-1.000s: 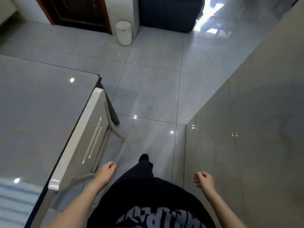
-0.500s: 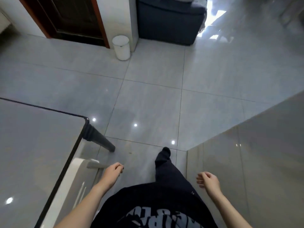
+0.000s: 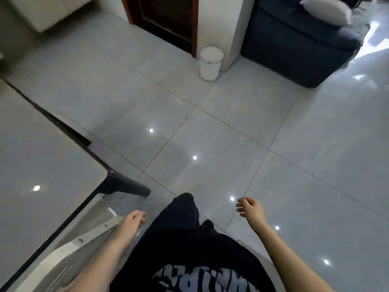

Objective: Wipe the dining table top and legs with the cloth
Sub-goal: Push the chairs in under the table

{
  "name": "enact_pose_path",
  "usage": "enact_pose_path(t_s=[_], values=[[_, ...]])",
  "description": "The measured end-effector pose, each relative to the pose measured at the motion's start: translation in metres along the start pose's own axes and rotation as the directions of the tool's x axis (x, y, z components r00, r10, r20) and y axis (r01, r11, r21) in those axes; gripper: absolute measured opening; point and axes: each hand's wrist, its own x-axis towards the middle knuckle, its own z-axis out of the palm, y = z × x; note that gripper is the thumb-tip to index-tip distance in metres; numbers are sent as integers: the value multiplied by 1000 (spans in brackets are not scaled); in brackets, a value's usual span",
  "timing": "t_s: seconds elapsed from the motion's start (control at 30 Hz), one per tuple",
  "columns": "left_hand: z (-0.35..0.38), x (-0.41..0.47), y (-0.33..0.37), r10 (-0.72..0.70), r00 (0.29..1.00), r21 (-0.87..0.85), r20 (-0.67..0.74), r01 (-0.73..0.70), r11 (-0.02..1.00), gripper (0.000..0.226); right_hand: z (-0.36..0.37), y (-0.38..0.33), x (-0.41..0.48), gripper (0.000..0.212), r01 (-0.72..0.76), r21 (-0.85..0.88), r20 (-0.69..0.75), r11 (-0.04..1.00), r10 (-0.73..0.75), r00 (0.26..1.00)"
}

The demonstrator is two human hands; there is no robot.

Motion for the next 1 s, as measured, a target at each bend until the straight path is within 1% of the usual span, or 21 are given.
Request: enact_pose_path(t_s=[0.13,0.2,0.3,0.37,0.47,0.6,0.77,0.83,0.87,0.93,1.0], values=[[5,37,56,-13,1000,-27,-12,13,1000,20,0,-38,54,17,-26,-84,19,996,27,999],[2,71,87,24,999,2,-21,-24,1000,21,1,-59,82,18,-50,-121,6,991,51,999],[-15,122,145,51,999,41,0,-51,998,20,1,-103,122,17,-63,-130,-21,990,61,998],[-30,148,188,83,997,21,1,-83,996,19,3,-137,143,17,-68,-140,-30,988,65,997],[-56,185,244,116,993,-52,-32,-118,992,20,15,-194,178,18,-49,-165,-32,985,45,998],[-85,220,287,93,992,-109,-83,-102,989,19,45,-276,225,18,2,-236,22,972,4,1000],[-111,255,308,-15,986,-260,-165,-29,965,24,110,-384,292,20,126,-329,138,936,-85,987],[-123,272,313,-76,972,-331,-221,-1,944,19,144,-430,321,19,185,-363,204,913,-115,972],[-129,282,314,-109,962,-379,-250,6,925,18,164,-456,334,18,215,-374,237,902,-131,963],[-142,296,324,-188,933,-482,-306,18,876,25,205,-509,355,16,288,-373,325,882,-167,931],[-157,308,340,-275,887,-571,-371,15,821,26,248,-563,368,15,363,-373,421,854,-193,887]])
